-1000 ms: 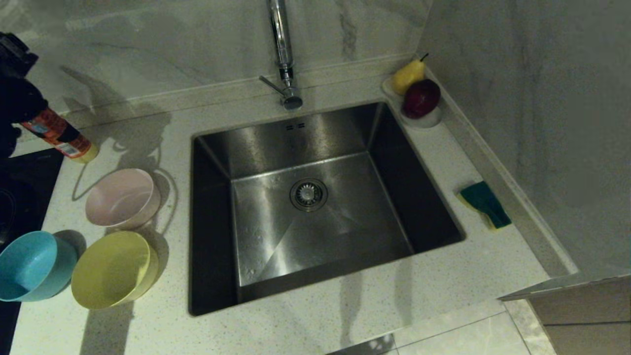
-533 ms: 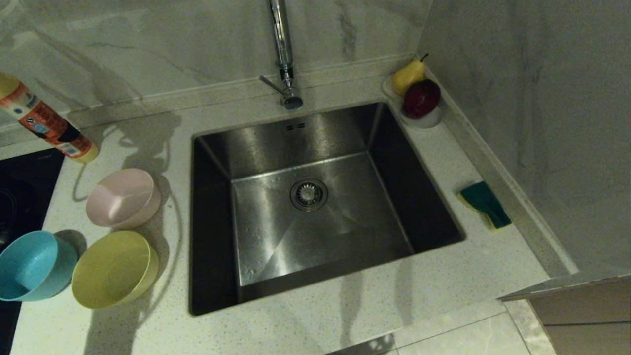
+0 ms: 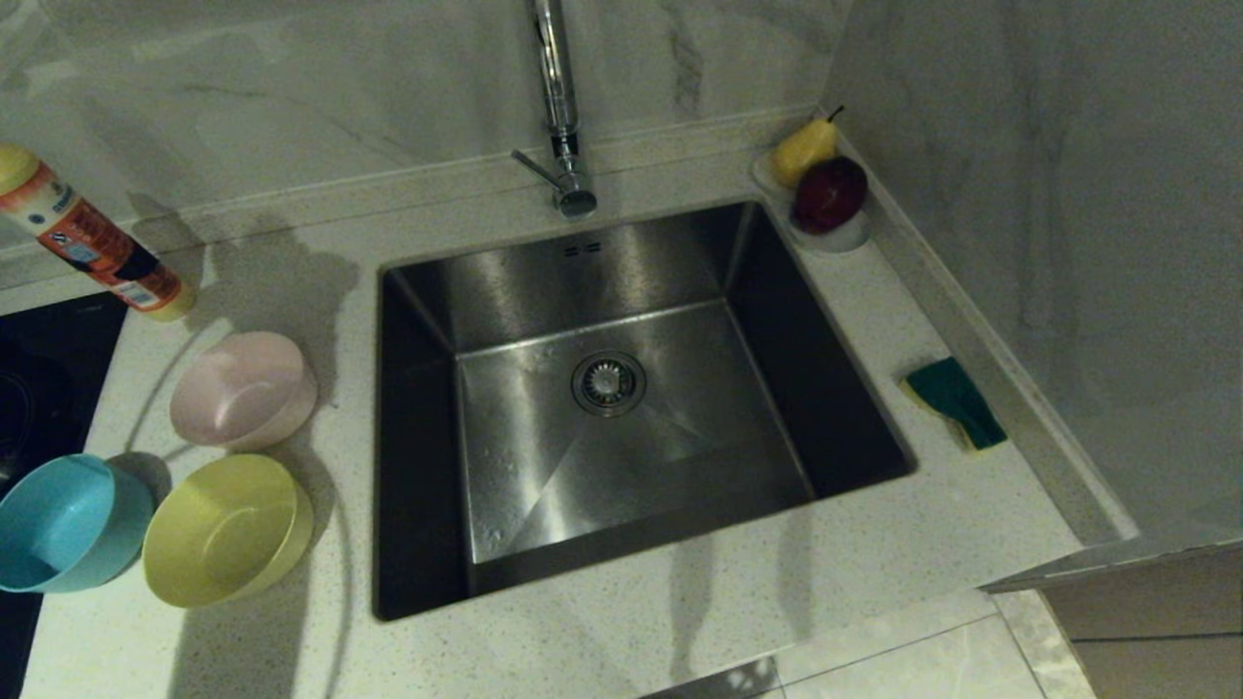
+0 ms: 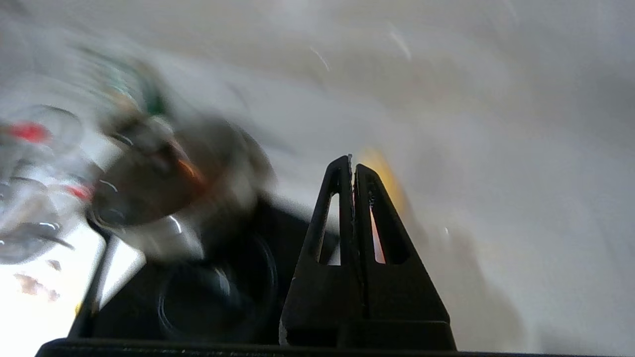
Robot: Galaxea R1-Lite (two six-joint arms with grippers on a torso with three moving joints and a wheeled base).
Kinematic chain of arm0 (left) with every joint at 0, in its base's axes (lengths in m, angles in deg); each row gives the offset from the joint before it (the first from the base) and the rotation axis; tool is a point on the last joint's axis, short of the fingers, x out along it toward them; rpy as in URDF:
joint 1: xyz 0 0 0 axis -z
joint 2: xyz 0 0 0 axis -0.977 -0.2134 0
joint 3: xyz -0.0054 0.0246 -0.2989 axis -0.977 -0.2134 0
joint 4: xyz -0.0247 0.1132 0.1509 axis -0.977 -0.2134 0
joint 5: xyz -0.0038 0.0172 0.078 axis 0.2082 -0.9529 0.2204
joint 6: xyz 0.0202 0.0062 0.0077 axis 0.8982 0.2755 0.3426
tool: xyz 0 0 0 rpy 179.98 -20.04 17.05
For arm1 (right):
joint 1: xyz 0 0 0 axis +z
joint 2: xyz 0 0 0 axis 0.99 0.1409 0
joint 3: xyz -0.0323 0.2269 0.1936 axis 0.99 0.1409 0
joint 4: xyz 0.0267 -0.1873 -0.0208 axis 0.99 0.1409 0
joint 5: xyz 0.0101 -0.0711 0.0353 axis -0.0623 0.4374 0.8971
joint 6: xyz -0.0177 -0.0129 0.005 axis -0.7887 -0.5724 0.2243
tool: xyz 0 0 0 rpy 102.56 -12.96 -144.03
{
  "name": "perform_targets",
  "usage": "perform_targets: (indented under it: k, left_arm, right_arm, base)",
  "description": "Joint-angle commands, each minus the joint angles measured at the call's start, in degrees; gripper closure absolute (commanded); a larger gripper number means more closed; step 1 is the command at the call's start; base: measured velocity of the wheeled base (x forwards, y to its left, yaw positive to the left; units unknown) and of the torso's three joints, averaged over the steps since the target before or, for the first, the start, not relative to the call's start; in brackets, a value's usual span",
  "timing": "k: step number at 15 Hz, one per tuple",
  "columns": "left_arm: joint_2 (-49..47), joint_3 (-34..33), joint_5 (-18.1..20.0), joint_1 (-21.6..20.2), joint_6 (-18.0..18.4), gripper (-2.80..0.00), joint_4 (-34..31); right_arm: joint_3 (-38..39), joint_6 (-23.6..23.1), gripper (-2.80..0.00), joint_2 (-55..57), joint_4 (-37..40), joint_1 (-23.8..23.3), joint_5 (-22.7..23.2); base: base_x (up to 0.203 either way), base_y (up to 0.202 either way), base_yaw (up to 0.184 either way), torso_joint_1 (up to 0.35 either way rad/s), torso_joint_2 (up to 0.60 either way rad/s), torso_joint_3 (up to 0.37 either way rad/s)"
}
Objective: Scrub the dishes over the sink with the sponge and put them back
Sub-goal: Place the dish soap on the table, then turn on the faucet
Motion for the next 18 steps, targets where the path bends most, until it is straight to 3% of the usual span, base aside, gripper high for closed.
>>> perform_targets:
  k: [1,3,7,15,18]
  left_arm:
    - [10.33,-5.46,9.74,3.71,0.09,0.0,-4.88]
    - [16.91,-13.4,13.06,6.55,1.53,0.0,-5.93]
    - [32.78,-32.38,14.78,11.33,4.62,0.0,-7.09]
    - [59.43,-60.36,17.73,13.4,6.92,0.0,-7.64]
    - [67.83,-68.49,18.63,13.41,7.49,0.0,-10.86]
  right_arm:
    - [0.01,0.0,0.0,0.02,-0.02,0.02,0.04]
    - [0.01,0.0,0.0,0.02,-0.02,0.02,0.04]
    - [0.01,0.0,0.0,0.02,-0.02,0.02,0.04]
    - [0.01,0.0,0.0,0.02,-0.02,0.02,0.04]
    - [0.01,-0.02,0.0,-0.06,-0.02,0.02,0.04]
  base:
    - [0.0,0.0,0.0,0.0,0.0,0.0]
    - [0.0,0.0,0.0,0.0,0.0,0.0]
    - [0.0,0.0,0.0,0.0,0.0,0.0]
    - [0.0,0.0,0.0,0.0,0.0,0.0]
    - [0.0,0.0,0.0,0.0,0.0,0.0]
